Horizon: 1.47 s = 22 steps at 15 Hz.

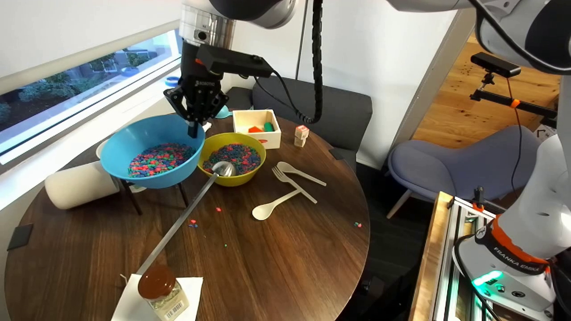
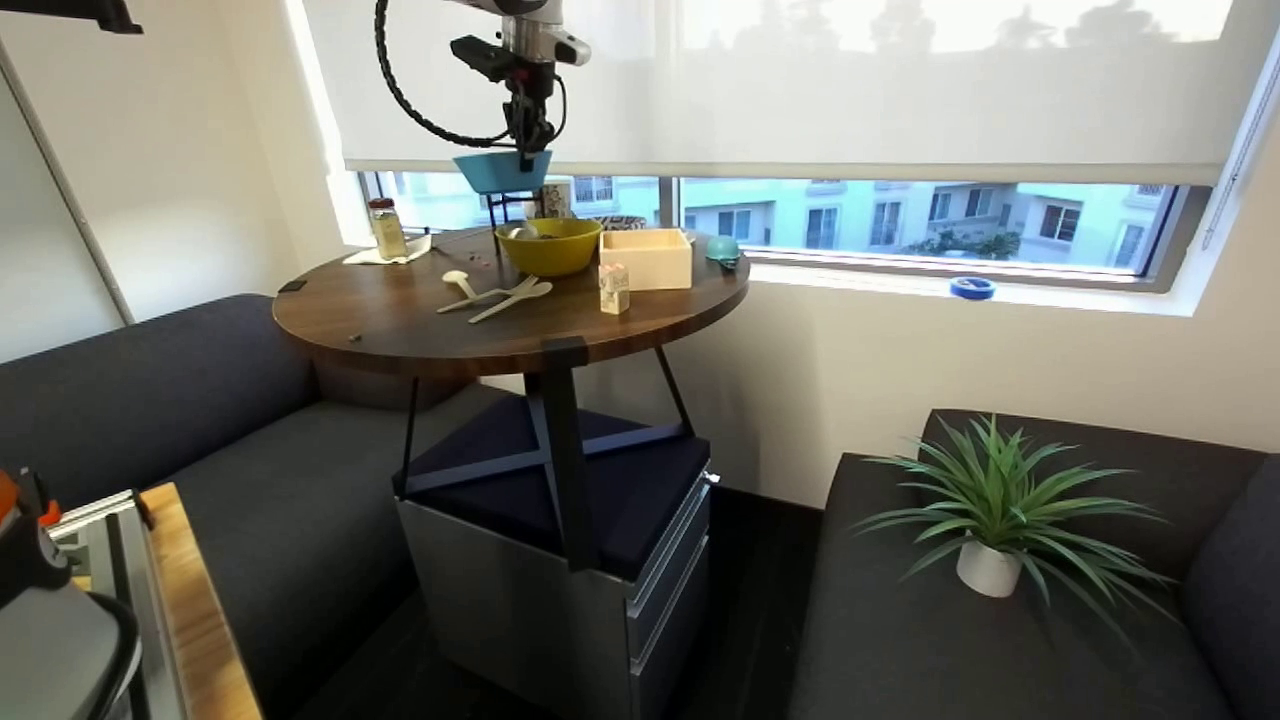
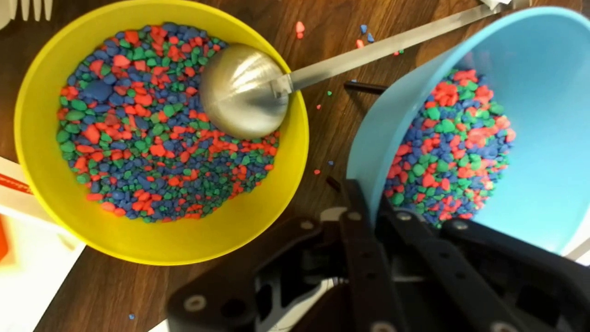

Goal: Put the blue bowl on the table

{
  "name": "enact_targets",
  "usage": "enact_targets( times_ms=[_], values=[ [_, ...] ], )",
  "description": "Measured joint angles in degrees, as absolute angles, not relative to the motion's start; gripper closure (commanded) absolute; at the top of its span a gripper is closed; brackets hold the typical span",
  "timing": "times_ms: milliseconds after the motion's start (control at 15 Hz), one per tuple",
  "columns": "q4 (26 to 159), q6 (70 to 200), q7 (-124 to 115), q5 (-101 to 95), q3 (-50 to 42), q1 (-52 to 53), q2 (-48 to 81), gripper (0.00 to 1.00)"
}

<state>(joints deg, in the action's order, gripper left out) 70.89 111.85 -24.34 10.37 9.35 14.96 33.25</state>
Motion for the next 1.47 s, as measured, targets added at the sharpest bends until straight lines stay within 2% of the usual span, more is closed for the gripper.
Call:
enact_targets(
  times_ms=[467,933,1133,1467],
  values=[
    [73.1,116.8,-20.4,14.1,10.2,13.5,32.9,0.99],
    [79.2,122.2,-6.8,21.6,13.2,10.3,28.5,0.99],
    [83.4,119.5,1.2,23.3,14.8,9.1,25.3,0.99],
    [90.8,107.9,13.3,23.2,15.0,8.0,19.6,0.99]
  ],
)
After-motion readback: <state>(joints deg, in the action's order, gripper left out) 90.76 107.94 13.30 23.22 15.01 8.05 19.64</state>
